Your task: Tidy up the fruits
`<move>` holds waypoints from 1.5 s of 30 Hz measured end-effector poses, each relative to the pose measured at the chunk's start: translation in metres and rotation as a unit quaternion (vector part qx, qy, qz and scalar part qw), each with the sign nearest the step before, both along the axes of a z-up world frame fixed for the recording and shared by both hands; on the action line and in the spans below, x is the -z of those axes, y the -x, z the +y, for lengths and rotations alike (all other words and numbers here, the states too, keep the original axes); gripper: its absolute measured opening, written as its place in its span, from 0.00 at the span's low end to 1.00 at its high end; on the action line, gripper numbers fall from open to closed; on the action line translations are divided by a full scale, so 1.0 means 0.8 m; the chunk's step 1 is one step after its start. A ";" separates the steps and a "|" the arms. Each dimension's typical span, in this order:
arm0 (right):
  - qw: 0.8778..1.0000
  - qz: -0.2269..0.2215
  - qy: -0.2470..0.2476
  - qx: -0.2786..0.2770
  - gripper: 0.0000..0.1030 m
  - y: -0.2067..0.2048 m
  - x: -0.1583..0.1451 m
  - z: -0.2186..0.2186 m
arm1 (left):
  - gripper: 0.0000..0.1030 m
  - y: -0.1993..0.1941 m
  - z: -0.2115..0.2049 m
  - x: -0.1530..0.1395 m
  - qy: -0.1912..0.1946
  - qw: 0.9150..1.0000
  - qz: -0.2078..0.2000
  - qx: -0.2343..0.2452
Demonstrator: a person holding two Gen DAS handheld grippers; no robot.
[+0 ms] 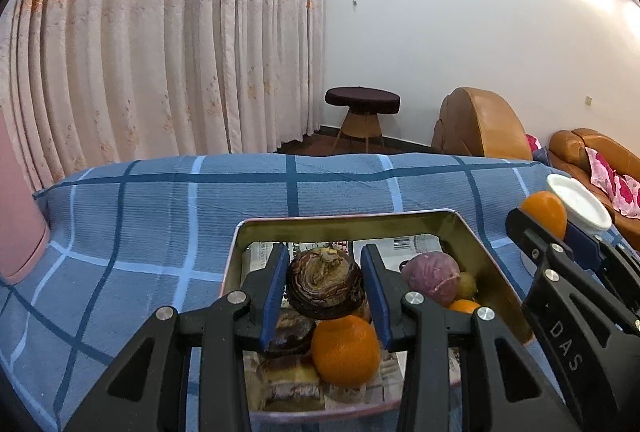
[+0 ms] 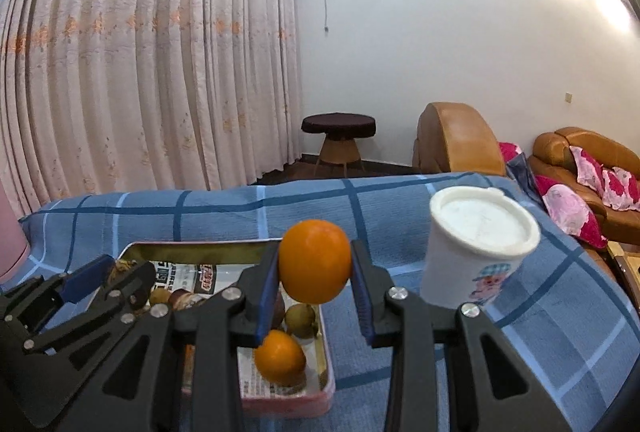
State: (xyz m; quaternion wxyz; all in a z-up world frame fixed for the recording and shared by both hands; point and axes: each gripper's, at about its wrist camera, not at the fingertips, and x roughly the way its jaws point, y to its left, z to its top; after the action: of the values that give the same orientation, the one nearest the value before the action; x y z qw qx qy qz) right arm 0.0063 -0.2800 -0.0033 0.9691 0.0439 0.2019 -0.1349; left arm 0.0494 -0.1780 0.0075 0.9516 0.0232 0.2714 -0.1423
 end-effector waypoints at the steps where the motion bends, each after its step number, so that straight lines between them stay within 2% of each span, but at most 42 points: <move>1: 1.000 0.004 -0.003 -0.004 0.35 -0.004 0.002 -0.002 | 0.38 -0.002 -0.001 0.001 0.000 1.000 0.002 -0.001; 13: 0.996 0.057 -0.029 -0.062 0.35 -0.044 0.025 0.001 | 0.39 -0.023 0.006 0.021 -0.004 0.999 0.041 -0.014; 20: 0.986 0.060 -0.091 -0.126 0.38 -0.048 0.034 -0.007 | 0.40 -0.025 0.017 0.021 0.001 0.999 0.046 -0.029; 22: 0.982 0.064 -0.113 -0.141 0.38 -0.050 0.037 -0.007 | 0.42 -0.021 0.019 0.019 -0.005 0.999 0.040 -0.035; 24: 0.972 0.063 -0.156 -0.165 0.38 -0.051 0.040 -0.015 | 0.50 -0.016 0.024 0.015 0.000 0.999 0.033 -0.040; 25: 0.970 0.058 -0.167 -0.169 0.40 -0.049 0.040 -0.017 | 0.54 -0.017 0.026 0.014 0.004 0.998 0.033 -0.044; 27: 0.966 0.047 -0.185 -0.172 0.45 -0.046 0.038 -0.022 | 0.71 -0.018 0.037 0.012 0.022 0.997 0.038 -0.064; 28: 0.965 0.045 -0.190 -0.173 0.52 -0.045 0.037 -0.023 | 0.72 -0.019 0.042 0.012 0.033 0.996 0.044 -0.070; 30: 0.963 0.043 -0.200 -0.176 0.59 -0.044 0.038 -0.023 | 0.72 -0.021 0.047 0.014 0.043 0.995 0.057 -0.071; 33: 0.953 0.032 -0.222 -0.202 0.75 -0.040 0.033 -0.021 | 0.75 -0.017 0.045 0.015 0.034 0.996 0.054 -0.058; 34: 0.952 0.024 -0.221 -0.211 0.77 -0.038 0.029 -0.018 | 0.76 -0.013 0.043 0.015 0.031 0.997 0.049 -0.053; 37: 0.956 0.010 -0.196 -0.216 0.77 -0.028 0.017 -0.008 | 0.77 0.000 0.035 0.007 0.006 0.999 0.020 -0.042; 39: 0.963 -0.006 -0.186 -0.193 0.77 -0.019 0.012 -0.011 | 0.80 0.009 0.035 0.002 -0.012 0.999 -0.001 -0.049; 42: 0.972 -0.034 -0.179 -0.150 0.78 -0.006 0.005 -0.021 | 0.82 0.017 0.042 0.000 -0.017 0.998 -0.021 -0.060; 45: 0.981 -0.063 -0.149 -0.104 0.85 0.010 0.000 -0.025 | 0.82 0.018 0.049 0.000 -0.016 0.997 -0.024 -0.066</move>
State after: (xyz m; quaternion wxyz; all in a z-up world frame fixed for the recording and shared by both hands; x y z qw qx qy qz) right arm -0.0014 -0.2998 -0.0029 0.9712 0.1753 0.1613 0.0017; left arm 0.0347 -0.1389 0.0077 0.9648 0.0242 0.2513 -0.0737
